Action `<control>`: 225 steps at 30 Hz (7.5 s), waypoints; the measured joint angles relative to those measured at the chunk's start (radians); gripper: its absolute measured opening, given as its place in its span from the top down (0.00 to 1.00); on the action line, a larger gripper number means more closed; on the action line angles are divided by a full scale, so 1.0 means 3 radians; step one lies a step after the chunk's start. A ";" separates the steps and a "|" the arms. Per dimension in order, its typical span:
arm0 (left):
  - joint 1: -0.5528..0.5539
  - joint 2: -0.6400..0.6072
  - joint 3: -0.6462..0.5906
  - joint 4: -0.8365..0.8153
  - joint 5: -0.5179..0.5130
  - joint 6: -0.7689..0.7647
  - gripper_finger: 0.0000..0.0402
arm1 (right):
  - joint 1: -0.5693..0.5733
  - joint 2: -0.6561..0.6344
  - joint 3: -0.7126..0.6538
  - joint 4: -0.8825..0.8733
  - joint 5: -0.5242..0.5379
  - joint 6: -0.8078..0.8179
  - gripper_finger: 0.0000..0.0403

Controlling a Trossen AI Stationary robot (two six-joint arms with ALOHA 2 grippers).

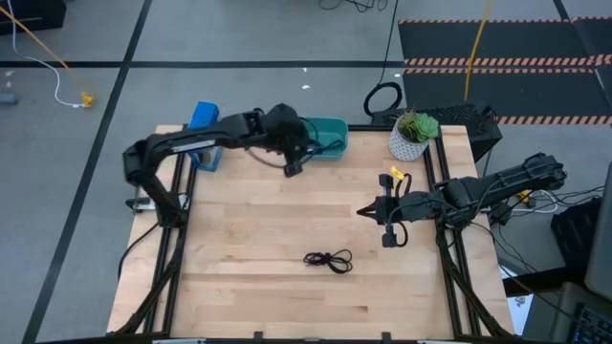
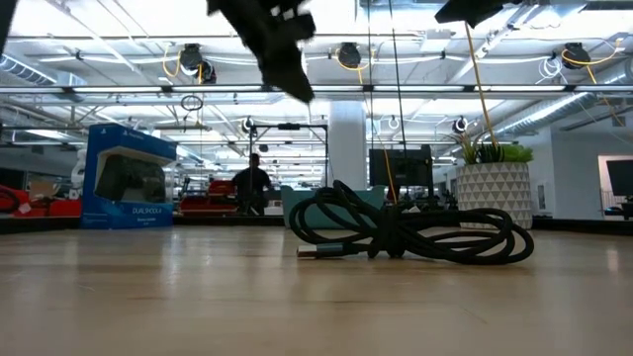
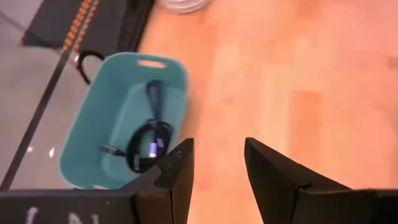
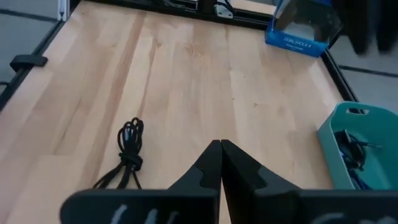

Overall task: Pick and place USB-C Cables
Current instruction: Put the black charger cable into the blue bin

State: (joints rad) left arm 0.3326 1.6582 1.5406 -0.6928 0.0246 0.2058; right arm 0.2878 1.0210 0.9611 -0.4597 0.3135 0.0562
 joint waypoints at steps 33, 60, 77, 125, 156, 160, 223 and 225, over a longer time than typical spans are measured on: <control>-0.1124 -0.1863 -0.1040 -0.0482 -0.0121 -0.0569 0.92 | 0.0006 0.0299 0.0000 0.0097 -0.0012 0.0213 1.00; -0.1344 -0.2018 -0.1655 0.0206 -0.0106 -0.0543 0.97 | -0.0068 0.0358 0.0007 0.0387 -0.0451 0.0894 1.00; -0.1344 -0.2012 -0.1654 0.0321 -0.0098 -0.0441 0.94 | -0.0075 0.1153 0.1742 -0.1482 -0.0735 0.1064 1.00; -0.1344 -0.2012 -0.1654 0.0329 -0.0103 -0.0460 0.95 | 0.0006 0.2242 0.1425 -0.1137 -0.1220 0.1334 0.67; -0.1344 -0.2012 -0.1654 0.0401 -0.0103 -0.0404 0.95 | 0.0117 0.2241 0.0169 0.0624 -0.1142 0.1222 0.47; -0.1344 -0.2012 -0.1654 0.0401 -0.0103 -0.0376 0.95 | 0.0109 0.2241 0.0084 0.0698 -0.1144 0.1222 0.47; -0.1346 -0.2011 -0.1654 0.0406 -0.0101 -0.0351 0.95 | -0.0094 0.2286 -0.0047 0.0869 -0.1221 0.0897 0.68; -0.1346 -0.2011 -0.1654 0.0406 -0.0101 -0.0351 0.95 | -0.0079 0.2286 -0.0047 0.0872 -0.1231 0.0900 0.68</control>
State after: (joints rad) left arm -0.0711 1.0550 1.0443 -0.5709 -0.0058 0.1005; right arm 0.2641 1.7069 0.9470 -0.1982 -0.0557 0.3261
